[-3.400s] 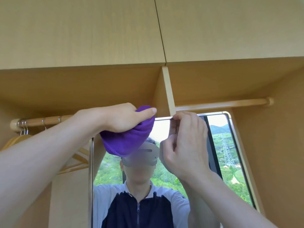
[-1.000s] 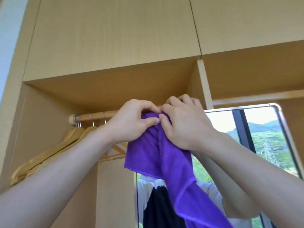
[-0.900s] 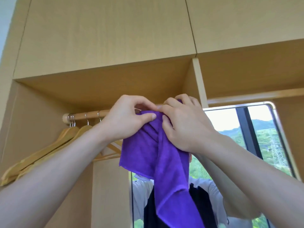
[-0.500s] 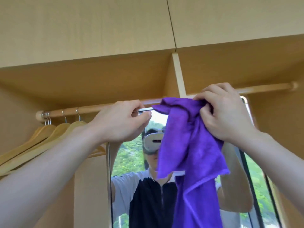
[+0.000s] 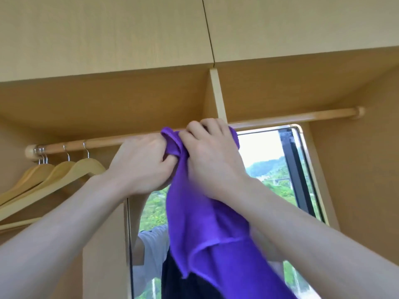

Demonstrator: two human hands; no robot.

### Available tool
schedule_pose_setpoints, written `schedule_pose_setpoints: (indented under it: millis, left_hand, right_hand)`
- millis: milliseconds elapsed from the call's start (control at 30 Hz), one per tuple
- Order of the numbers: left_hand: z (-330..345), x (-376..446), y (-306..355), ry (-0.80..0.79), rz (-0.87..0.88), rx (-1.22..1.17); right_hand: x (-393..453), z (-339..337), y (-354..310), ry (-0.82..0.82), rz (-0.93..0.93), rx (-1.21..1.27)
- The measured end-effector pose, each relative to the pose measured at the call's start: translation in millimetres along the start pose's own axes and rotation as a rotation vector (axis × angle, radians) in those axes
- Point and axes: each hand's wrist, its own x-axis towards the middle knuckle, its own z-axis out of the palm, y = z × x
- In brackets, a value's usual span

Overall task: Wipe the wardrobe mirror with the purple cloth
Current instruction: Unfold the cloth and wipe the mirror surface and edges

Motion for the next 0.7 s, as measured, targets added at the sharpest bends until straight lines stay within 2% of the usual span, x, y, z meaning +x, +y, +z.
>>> schedule_pose_setpoints:
  millis: [100, 167, 433, 567, 700]
  left_hand:
    - [3.3, -5.4, -3.2, 0.047, 0.025, -0.079]
    - [8.2, -8.6, -4.9, 0.066, 0.003, -0.113]
    - [9.4, -11.2, -7.9, -0.024, -0.028, -0.076]
    - [2.2, -11.6, -4.0, -0.06, -0.02, -0.108]
    - [-11.9, -11.6, -14.4, -0.097, 0.029, -0.21]
  right_hand:
    - [-0.7, 0.7, 9.4, -0.018, -0.043, -0.046]
    - [-11.2, -3.5, 29.8, -0.029, -0.004, -0.062]
    - [-49.1, -34.2, 134.0, 0.062, 0.412, -0.124]
    - [-48.6, -21.0, 117.9, 0.106, 0.532, -0.119]
    - [-50.5, -7.6, 53.8, 0.13, 0.429, -0.066]
